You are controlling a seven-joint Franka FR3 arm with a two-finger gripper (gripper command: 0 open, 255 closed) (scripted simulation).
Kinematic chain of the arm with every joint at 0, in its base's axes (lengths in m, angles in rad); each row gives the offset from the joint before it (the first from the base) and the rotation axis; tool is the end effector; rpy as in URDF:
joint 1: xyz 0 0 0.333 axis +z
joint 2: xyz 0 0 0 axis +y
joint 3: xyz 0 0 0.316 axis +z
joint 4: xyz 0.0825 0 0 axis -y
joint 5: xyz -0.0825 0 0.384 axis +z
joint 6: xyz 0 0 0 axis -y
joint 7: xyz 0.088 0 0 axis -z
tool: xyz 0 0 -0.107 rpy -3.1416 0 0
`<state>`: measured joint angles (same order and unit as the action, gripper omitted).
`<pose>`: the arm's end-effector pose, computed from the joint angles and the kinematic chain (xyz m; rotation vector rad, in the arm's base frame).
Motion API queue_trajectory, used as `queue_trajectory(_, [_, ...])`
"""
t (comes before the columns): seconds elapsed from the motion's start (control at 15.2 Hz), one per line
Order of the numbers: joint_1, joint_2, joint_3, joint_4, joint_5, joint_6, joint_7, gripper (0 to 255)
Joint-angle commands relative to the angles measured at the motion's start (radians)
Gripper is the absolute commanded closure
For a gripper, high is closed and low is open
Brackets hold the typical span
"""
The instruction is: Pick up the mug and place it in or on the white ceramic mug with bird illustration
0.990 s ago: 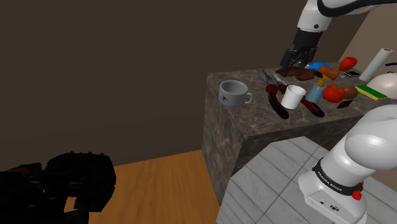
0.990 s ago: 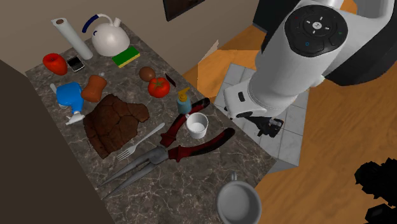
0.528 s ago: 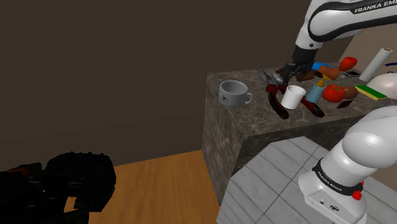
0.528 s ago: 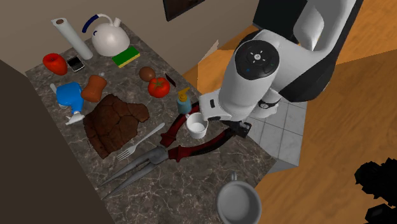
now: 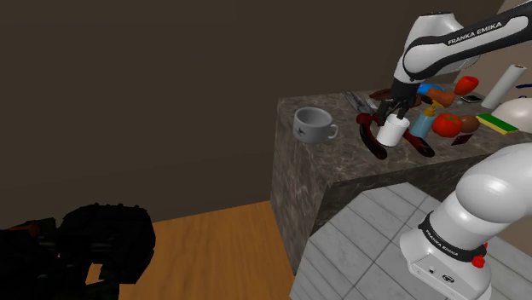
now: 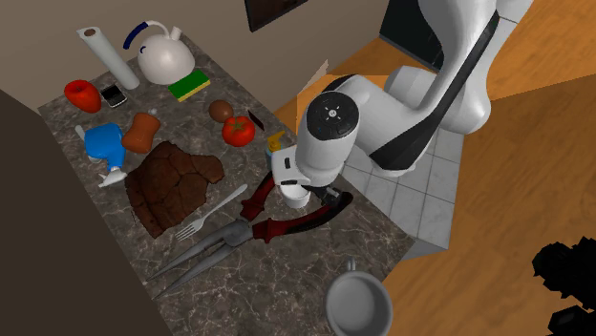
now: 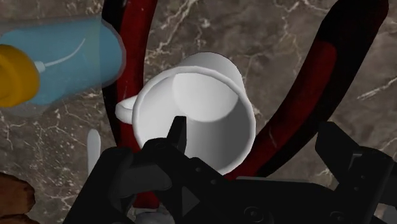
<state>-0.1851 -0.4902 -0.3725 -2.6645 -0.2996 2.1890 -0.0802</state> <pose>0.3199 -0.2044 0.3827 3.0470 -0.4003 -0.0306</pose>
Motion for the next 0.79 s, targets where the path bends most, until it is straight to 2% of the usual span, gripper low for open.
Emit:
queue_trajectory(0.0, [-0.002, 0.019, -0.008, -0.014, -0.005, 0.034, 0.0, 0])
queue_trajectory(0.26, [-0.003, 0.066, -0.025, -0.045, -0.013, 0.112, -0.001, 0])
queue_trajectory(0.73, [-0.003, 0.066, -0.024, -0.045, -0.013, 0.112, -0.001, 0])
